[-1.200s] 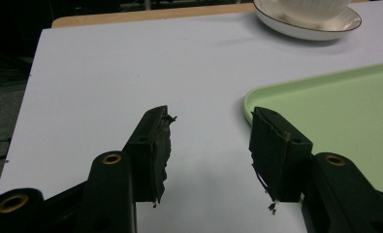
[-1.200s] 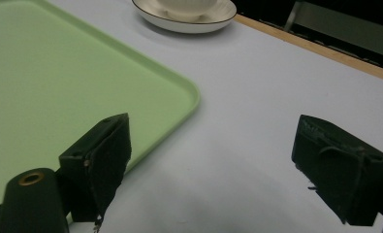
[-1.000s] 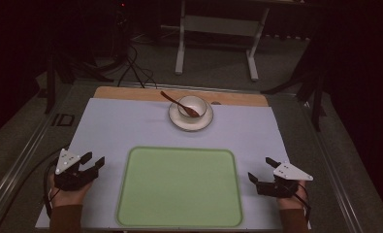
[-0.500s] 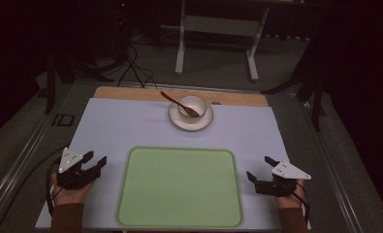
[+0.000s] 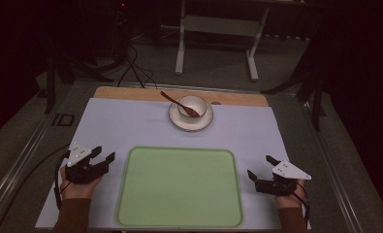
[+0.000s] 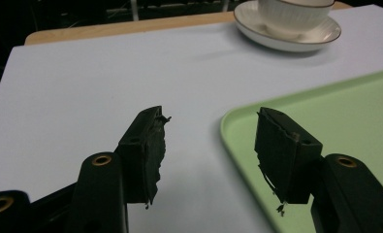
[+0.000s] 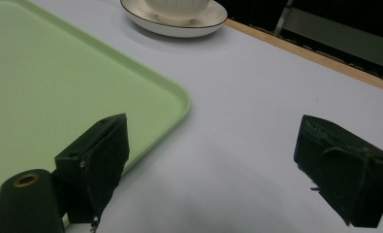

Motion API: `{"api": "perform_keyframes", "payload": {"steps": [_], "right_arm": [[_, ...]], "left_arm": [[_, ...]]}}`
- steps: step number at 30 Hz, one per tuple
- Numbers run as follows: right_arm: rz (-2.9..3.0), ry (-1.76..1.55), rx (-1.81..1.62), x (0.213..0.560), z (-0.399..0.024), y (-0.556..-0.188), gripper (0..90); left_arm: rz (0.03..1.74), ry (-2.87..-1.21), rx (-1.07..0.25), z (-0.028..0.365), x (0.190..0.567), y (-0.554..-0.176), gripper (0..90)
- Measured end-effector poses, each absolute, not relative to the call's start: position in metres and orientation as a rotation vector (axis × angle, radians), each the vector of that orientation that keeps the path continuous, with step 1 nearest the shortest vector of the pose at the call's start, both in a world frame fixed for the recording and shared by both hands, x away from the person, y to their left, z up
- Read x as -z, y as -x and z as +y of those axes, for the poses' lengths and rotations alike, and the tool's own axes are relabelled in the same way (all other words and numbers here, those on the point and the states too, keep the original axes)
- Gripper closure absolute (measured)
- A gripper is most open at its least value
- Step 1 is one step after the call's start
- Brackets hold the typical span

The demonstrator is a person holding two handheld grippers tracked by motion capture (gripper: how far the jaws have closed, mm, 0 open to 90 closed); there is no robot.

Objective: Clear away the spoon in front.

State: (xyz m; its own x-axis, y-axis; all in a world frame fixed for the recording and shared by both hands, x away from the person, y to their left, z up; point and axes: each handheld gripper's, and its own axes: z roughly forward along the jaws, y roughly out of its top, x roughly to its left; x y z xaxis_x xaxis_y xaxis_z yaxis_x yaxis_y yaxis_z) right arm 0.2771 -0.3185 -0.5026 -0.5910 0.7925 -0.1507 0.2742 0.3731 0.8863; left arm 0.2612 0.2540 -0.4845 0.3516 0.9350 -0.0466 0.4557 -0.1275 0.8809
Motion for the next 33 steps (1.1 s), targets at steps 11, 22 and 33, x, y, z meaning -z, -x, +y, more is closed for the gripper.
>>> {"api": "perform_keyframes", "payload": {"steps": [11,22,33], "right_arm": [[2.055,-0.918,-1.167,0.502,-0.319,-0.277,12.4],[2.061,-0.913,-1.163,0.503,-0.319,-0.278,12.4],[2.061,-0.913,-1.163,0.503,-0.319,-0.278,12.4]], "left_arm": [[1.205,-1.79,-0.698,0.233,0.476,-0.287,41.2],[1.183,-1.788,-0.683,0.221,0.471,-0.306,41.0],[1.136,-1.754,-0.662,0.213,0.459,-0.326,38.3]]}}
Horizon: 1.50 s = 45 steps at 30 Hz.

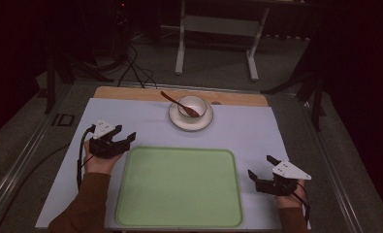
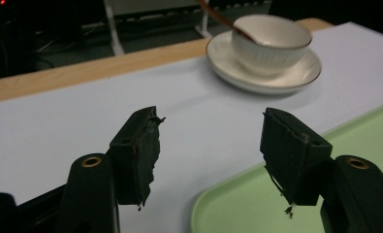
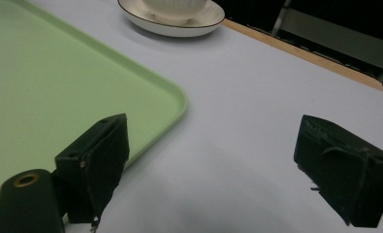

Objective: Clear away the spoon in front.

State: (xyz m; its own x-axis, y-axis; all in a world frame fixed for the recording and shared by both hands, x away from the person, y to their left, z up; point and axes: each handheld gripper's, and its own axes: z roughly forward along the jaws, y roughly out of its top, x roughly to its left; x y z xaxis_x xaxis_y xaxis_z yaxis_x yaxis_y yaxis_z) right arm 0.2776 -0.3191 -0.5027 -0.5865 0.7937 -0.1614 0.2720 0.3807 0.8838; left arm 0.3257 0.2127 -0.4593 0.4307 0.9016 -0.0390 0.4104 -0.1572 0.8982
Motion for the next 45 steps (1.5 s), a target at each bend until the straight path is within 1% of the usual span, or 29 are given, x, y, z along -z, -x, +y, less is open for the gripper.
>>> {"api": "perform_keyframes", "payload": {"steps": [12,20,24,28,34,40,45], "right_arm": [[2.065,-0.91,-1.169,0.502,-0.319,-0.278,12.5],[2.057,-0.914,-1.173,0.502,-0.32,-0.277,12.5],[2.055,-0.914,-1.174,0.502,-0.32,-0.277,12.5],[2.057,-0.914,-1.172,0.502,-0.32,-0.278,12.5],[2.057,-0.914,-1.173,0.502,-0.32,-0.278,12.5],[2.062,-0.912,-1.17,0.503,-0.319,-0.278,12.5],[2.06,-0.913,-1.167,0.503,-0.32,-0.278,12.5]], "left_arm": [[1.111,-1.792,-0.641,0.194,0.456,-0.349,34.6],[1.113,-1.806,-0.658,0.186,0.452,-0.363,29.7],[1.119,-1.813,-0.662,0.184,0.449,-0.369,24.5],[1.128,-1.813,-0.668,0.183,0.448,-0.376,22.8],[1.133,-1.801,-0.654,0.179,0.448,-0.388,22.3],[1.107,-1.827,-0.637,0.173,0.446,-0.402,24.5],[1.11,-1.833,-0.637,0.168,0.446,-0.414,24.3]]}}
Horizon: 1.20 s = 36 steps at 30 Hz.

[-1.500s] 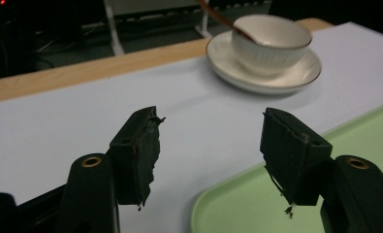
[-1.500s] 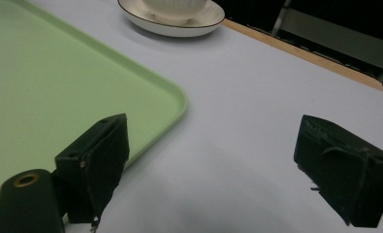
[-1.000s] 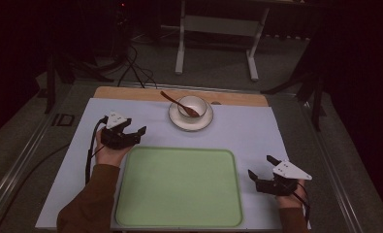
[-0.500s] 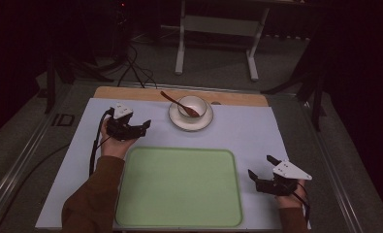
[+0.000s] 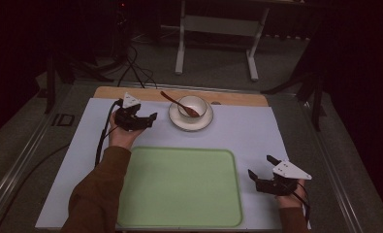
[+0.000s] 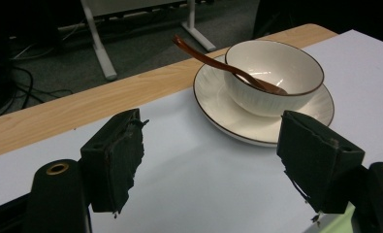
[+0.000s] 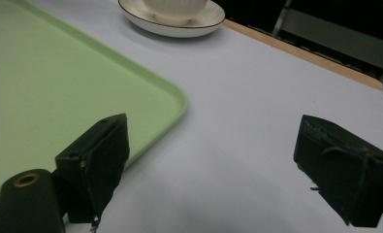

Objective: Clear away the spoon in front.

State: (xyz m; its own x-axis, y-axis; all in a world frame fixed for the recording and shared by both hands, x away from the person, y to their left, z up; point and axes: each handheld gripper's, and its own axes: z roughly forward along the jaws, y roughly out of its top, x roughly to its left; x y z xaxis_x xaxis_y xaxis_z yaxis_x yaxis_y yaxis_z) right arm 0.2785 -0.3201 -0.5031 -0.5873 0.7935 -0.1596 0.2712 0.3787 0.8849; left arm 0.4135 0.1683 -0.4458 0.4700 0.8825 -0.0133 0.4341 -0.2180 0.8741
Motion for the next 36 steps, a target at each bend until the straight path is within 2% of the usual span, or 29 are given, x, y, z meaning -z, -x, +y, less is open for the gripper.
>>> {"api": "perform_keyframes", "payload": {"steps": [23,30,36], "right_arm": [[2.07,-0.921,-1.181,0.504,-0.321,-0.282,12.5],[2.071,-0.921,-1.182,0.504,-0.322,-0.282,12.5],[2.079,-0.919,-1.181,0.504,-0.321,-0.283,12.6]], "left_arm": [[1.164,-1.836,-0.603,0.14,0.445,-0.481,22.2],[1.189,-1.874,-0.582,0.129,0.445,-0.507,23.6],[1.231,-1.888,-0.536,0.124,0.451,-0.524,28.5]]}}
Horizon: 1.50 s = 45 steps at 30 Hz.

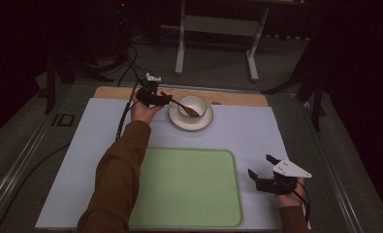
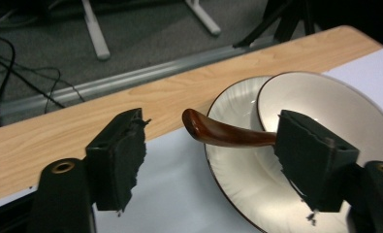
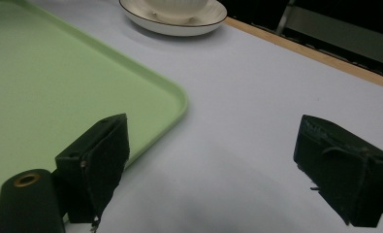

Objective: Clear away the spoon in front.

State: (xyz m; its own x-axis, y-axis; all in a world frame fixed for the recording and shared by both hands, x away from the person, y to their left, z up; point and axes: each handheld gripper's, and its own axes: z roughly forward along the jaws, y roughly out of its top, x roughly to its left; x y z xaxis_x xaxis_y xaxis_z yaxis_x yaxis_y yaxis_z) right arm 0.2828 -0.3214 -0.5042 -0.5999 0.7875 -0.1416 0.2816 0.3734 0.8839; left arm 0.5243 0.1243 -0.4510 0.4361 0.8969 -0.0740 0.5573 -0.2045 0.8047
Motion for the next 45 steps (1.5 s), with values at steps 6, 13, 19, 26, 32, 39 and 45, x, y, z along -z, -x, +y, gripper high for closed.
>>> {"api": "perform_keyframes", "payload": {"steps": [6,13,19,26,32,39,45], "right_arm": [[2.083,-0.918,-1.181,0.504,-0.321,-0.283,12.6],[2.085,-0.916,-1.18,0.504,-0.322,-0.283,12.6],[2.086,-0.92,-1.175,0.504,-0.321,-0.283,12.6],[2.09,-0.918,-1.171,0.505,-0.321,-0.283,12.6],[2.094,-0.915,-1.17,0.505,-0.32,-0.284,12.6],[2.096,-0.916,-1.169,0.505,-0.32,-0.284,12.6],[2.097,-0.913,-1.172,0.506,-0.32,-0.284,12.6]], "left_arm": [[1.247,-1.875,-0.484,0.12,0.454,-0.531,36.9],[1.216,-1.902,-0.51,0.118,0.45,-0.526,53.8],[1.189,-1.897,-0.516,0.121,0.445,-0.518,63.2],[1.127,-1.889,-0.451,0.126,0.437,-0.503,73.5],[1.064,-1.909,-0.469,0.126,0.425,-0.489,82.5],[1.029,-1.937,-0.533,0.119,0.415,-0.48,83.5],[1.013,-1.923,-0.541,0.121,0.407,-0.473,83.7]]}}
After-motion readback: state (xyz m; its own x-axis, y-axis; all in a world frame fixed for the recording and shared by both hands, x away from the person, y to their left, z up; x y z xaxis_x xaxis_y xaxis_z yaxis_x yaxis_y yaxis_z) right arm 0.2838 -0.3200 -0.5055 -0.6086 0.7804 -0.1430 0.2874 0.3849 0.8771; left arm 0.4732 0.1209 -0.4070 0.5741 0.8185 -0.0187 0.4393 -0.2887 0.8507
